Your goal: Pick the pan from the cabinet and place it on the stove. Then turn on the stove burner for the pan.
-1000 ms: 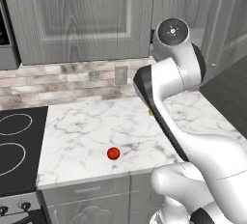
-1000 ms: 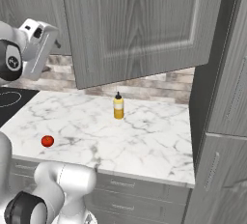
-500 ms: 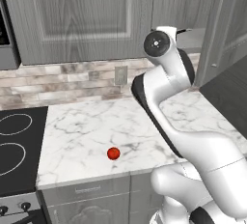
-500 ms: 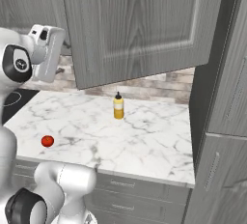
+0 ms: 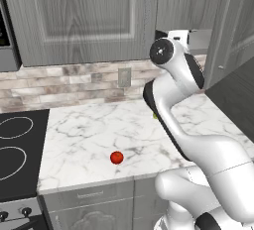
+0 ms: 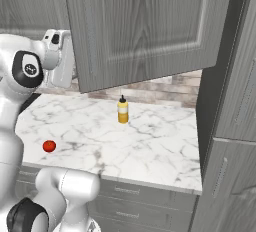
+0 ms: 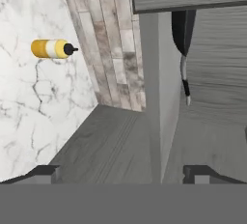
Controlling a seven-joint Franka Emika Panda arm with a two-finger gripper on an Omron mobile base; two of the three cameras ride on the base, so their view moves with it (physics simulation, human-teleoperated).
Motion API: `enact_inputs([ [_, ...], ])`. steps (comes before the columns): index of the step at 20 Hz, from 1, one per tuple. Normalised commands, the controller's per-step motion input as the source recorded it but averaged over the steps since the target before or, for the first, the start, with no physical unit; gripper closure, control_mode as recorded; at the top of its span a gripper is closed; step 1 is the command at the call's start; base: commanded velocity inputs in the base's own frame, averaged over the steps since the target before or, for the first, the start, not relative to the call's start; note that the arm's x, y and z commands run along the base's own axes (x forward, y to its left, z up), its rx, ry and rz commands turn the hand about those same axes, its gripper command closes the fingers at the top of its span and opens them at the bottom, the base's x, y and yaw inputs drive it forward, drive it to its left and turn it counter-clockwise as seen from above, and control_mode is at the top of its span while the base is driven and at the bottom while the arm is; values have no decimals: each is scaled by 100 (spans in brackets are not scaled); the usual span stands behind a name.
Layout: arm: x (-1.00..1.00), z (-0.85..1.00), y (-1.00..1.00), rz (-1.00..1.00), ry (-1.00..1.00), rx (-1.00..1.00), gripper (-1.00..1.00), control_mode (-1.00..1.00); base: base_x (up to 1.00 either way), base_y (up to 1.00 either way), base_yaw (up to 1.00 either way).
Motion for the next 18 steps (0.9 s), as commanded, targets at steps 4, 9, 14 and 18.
enact_inputs([
  [4,-11,-4,-49,-14,-2,-6,-100,-100,0,0,0],
  [9,-31,-4,-48,-17,-2,-4,-100,-100,0,0,0],
  [14,-68,-5,-44,-17,-8,-1,-100,-100,0,0,0],
  [18,-77,-2,-47,-16,-10,0,-100,-100,0,0,0],
])
